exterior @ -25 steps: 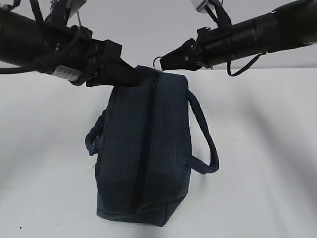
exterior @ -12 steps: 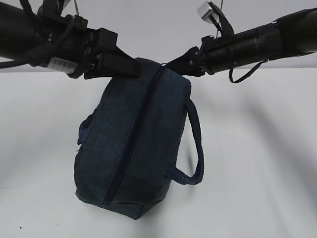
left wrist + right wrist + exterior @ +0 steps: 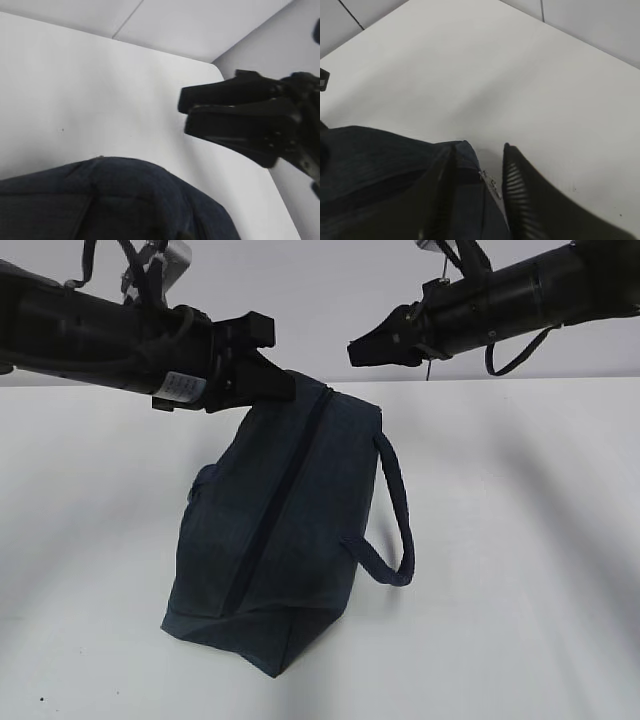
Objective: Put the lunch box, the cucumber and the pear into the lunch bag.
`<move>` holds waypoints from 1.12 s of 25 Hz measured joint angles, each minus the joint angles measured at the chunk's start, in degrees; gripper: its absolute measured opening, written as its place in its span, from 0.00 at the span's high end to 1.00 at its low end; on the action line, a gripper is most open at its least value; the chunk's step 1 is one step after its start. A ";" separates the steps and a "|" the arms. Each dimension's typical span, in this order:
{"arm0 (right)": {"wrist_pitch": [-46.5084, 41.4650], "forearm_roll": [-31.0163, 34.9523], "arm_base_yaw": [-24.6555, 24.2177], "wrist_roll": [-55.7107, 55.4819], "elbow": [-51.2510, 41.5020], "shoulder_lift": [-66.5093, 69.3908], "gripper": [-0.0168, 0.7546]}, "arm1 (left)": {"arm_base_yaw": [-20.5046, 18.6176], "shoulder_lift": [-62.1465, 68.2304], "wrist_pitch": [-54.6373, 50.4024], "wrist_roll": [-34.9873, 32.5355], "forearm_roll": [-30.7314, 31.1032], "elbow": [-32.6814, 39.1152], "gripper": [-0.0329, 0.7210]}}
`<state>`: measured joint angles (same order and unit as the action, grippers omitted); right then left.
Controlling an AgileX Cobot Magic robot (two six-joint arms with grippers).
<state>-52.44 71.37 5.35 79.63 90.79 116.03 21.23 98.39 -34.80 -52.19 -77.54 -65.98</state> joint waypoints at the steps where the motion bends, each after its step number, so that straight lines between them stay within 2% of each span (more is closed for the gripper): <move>1: 0.45 -2.16 0.00 -1.75 0.26 -0.49 0.63 | 0.00 0.68 0.58 0.00 -0.12 -0.44 0.95; 4: 0.88 -9.87 0.00 -9.58 1.11 -1.82 0.61 | 0.00 1.72 2.33 0.00 0.27 -1.60 0.94; 6: 0.88 -15.28 0.00 -15.17 1.81 -2.99 0.61 | 0.00 1.92 2.56 0.00 1.79 -2.55 0.89; 8: 0.38 -20.84 0.00 -21.08 2.69 -4.14 0.61 | 0.00 2.01 2.56 0.00 3.64 -3.75 0.81; 11: -0.74 -27.54 0.00 -31.72 3.90 -6.22 0.61 | 0.00 2.01 2.62 0.00 6.80 -5.67 0.63; 14: -2.22 -34.11 0.00 -39.39 4.03 -8.70 0.61 | 0.00 1.41 2.62 0.11 11.28 -6.46 0.52; 18: -6.23 -42.78 0.00 -44.70 4.03 -11.36 0.58 | -1.09 -1.63 1.76 1.59 19.35 -6.46 0.49; 23: -13.48 -48.85 0.00 -49.83 4.03 -13.82 0.46 | -4.67 -7.30 -0.42 5.67 26.61 -6.46 0.49; 28: -17.77 -54.84 0.00 -57.03 4.03 -15.53 0.43 | -8.59 -14.24 -5.55 10.44 36.08 -6.46 0.49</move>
<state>-70.21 16.54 5.35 22.60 94.82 100.50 12.64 84.15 -40.35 -41.75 -41.46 -72.44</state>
